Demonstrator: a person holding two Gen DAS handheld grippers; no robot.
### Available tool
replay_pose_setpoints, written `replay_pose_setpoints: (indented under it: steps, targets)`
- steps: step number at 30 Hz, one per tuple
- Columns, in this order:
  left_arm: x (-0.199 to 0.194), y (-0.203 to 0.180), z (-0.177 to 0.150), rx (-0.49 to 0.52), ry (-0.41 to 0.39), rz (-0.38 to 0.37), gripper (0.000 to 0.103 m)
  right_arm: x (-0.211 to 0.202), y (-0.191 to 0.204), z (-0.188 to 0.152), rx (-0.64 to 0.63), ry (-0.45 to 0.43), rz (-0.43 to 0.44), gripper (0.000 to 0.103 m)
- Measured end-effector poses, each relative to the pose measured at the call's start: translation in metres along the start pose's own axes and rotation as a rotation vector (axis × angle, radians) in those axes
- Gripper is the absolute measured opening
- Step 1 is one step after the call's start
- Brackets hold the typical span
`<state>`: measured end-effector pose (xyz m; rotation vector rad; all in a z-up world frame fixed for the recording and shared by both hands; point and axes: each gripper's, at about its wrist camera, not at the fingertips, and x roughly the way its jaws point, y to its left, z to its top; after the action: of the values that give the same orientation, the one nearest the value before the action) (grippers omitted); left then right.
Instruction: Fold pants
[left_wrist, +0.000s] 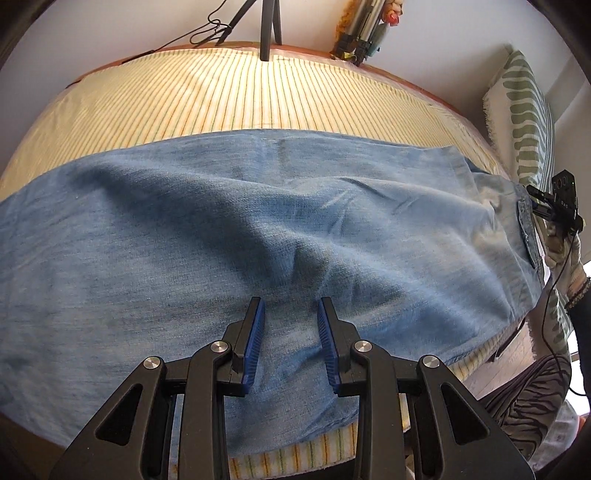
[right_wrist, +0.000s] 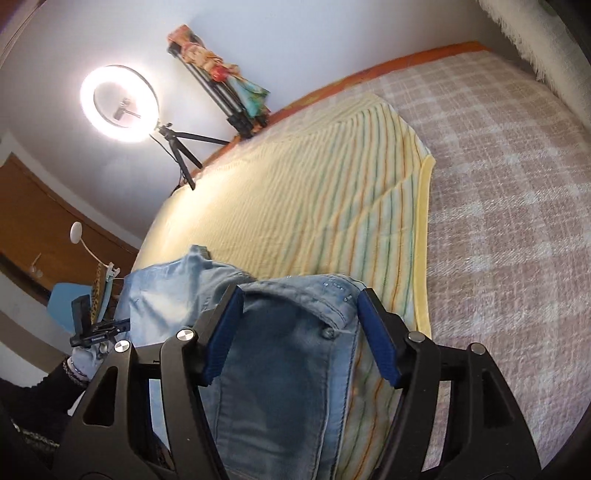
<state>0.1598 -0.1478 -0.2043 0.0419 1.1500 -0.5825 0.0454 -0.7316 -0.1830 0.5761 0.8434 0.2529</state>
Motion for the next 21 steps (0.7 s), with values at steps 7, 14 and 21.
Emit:
replay_pose_setpoints:
  steps: [7, 14, 21]
  targets:
    - [0.000, 0.004, -0.002, -0.008, -0.009, -0.010, 0.028, -0.011, 0.049, -0.013, -0.090, -0.047, -0.156, 0.021]
    - [-0.001, 0.006, -0.003, -0.011, -0.019, -0.017, 0.028, -0.046, 0.080, -0.016, -0.115, -0.144, -0.320, 0.014]
    - [-0.002, 0.006, -0.003, 0.003, -0.018, -0.017, 0.028, -0.059, 0.053, -0.012, -0.092, -0.137, -0.372, 0.015]
